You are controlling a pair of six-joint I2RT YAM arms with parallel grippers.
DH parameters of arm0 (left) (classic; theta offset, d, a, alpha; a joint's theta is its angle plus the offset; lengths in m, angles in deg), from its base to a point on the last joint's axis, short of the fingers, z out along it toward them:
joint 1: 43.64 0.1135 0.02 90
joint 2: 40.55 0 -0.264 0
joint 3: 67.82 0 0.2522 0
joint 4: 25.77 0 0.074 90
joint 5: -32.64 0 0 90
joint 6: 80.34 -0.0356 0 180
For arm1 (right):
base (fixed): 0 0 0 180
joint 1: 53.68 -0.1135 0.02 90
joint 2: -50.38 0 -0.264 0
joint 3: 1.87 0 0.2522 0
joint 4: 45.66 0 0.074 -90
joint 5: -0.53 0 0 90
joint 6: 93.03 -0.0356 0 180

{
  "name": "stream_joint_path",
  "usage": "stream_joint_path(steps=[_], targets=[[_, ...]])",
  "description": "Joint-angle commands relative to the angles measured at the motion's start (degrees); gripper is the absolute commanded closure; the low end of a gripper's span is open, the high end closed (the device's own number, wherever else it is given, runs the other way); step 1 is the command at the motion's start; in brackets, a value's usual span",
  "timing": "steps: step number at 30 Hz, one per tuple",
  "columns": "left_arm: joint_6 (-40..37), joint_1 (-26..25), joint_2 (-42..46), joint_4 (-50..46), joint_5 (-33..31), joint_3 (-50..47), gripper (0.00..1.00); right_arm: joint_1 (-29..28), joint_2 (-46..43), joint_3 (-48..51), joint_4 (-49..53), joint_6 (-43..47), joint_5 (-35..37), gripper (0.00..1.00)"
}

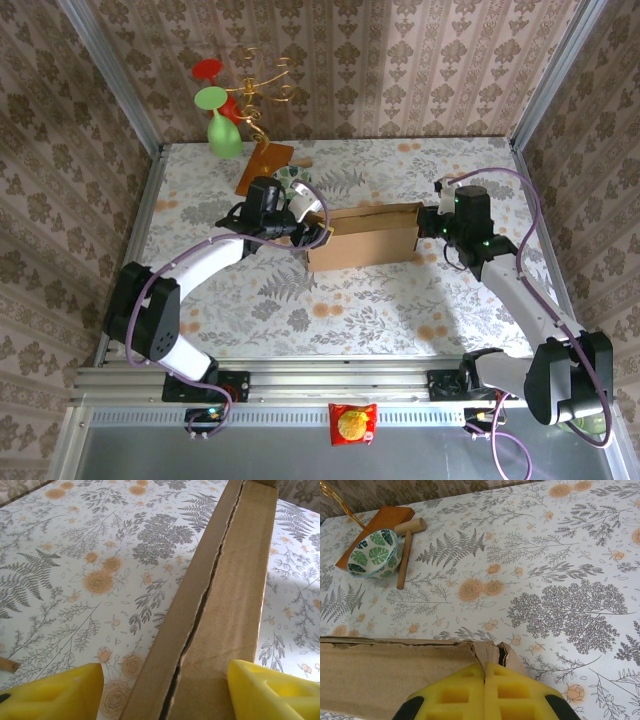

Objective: Fold the paper box

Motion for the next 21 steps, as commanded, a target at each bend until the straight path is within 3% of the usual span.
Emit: stream_joint_path(steps=[1,8,13,18,21], targets=[[2.2,-0.5,3.0,-2.6,-2.0,0.4,0.31,-0.9,0.1,2.4,3.7,0.0,1.5,1.00],[9.7,0.1,8.6,-2.6,0.0,-1.9,0.27,-1.4,0.3,3.0,2.8,0.0,1.9,1.00],[15.0,1.8,9.7,-9.9,-0.4,0.8,0.26,-1.6,0.3,3.1,2.5,0.3,1.8,1.00],[22.5,7.9,10.2,-15.8,-0.1,5.1,0.33,-1.7,-0.2,3.3,3.0,0.7,2.0,1.00],[22.4,8.7,7.8,-22.7,1.4,9.8,0.38,-1.7,-0.3,3.2,3.3,1.0,2.3,1.00]])
